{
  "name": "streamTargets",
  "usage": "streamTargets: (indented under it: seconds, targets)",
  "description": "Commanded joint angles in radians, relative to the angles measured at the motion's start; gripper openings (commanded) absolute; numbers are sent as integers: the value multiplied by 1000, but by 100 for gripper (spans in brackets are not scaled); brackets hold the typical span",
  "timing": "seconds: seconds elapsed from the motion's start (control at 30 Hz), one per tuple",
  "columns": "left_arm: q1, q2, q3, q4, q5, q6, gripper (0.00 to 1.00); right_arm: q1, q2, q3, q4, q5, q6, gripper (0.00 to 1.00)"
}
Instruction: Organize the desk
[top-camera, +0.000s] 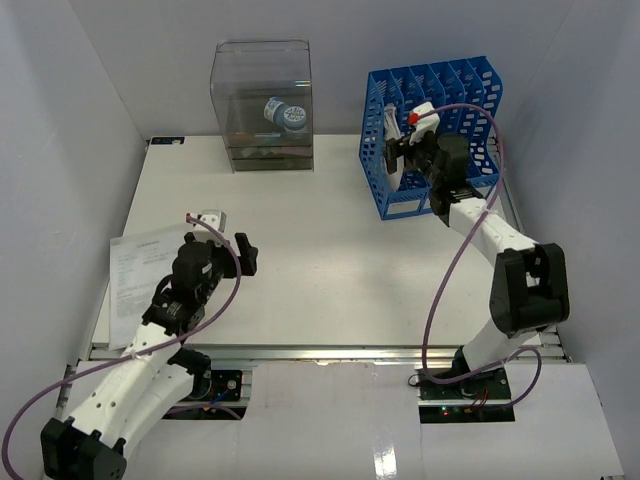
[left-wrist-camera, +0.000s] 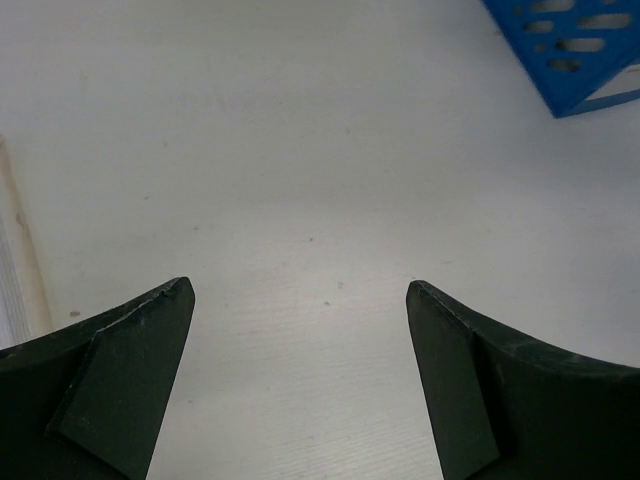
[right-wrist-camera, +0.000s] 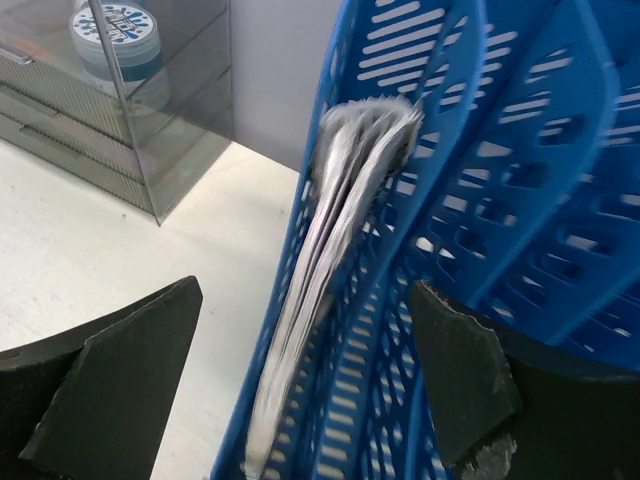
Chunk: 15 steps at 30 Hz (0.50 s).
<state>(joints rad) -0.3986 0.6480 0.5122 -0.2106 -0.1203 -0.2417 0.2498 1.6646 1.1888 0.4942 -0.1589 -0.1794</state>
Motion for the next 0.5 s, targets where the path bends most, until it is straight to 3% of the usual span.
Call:
streamTargets:
  seconds: [0.0, 0.1, 0.2, 0.33, 0.47]
  targets:
    - [33, 137, 96, -106, -174, -85, 95, -9, -271, -87, -110, -48, -100, 95]
    - [122, 279, 185, -162, -142, -120, 78, -9, -466, -214, -178, -206, -145, 90]
    - [280, 402, 246, -194, -123, -128, 71, -9, -607, -280, -278, -450, -165, 90]
    - [360, 567, 299, -219, -291, -118, 76, -7, -617, -292, -437, -661, -119, 90]
    - [365, 802, 404, -273, -421, -135, 76, -9, -671, -446, -312, -684, -83, 90]
